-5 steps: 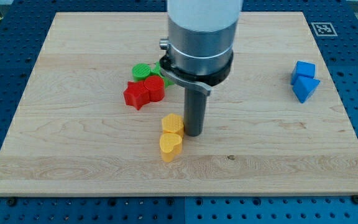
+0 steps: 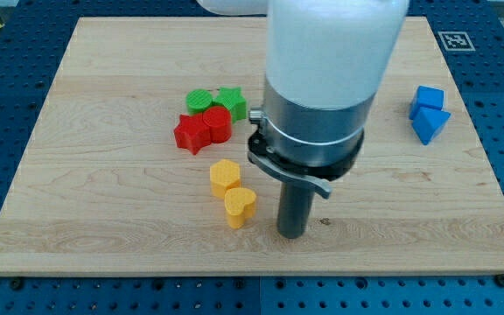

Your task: Move yellow heart to center left

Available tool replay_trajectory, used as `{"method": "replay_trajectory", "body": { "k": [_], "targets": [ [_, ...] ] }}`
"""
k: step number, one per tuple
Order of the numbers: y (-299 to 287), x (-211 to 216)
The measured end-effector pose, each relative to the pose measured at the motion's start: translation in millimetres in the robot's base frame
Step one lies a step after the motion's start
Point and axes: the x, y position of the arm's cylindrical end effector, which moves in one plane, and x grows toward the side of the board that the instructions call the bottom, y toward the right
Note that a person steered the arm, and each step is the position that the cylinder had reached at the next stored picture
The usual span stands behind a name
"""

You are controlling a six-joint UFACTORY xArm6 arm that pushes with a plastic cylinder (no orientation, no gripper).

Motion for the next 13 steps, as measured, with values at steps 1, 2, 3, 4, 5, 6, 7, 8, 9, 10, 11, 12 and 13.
{"method": "replay_trajectory", "body": {
  "k": [1, 2, 3, 4, 5, 6, 7, 8, 9, 10, 11, 12, 13],
  "targets": [
    [-40, -8],
    [-61, -11],
    [-61, -12],
    [-64, -27],
    [-69, -43],
    [-77, -48],
    [-99, -48],
    [-127, -48],
    [-145, -48],
    [-146, -43],
    [-138, -34],
    [-139, -29],
    [-169, -35]
  ]
}}
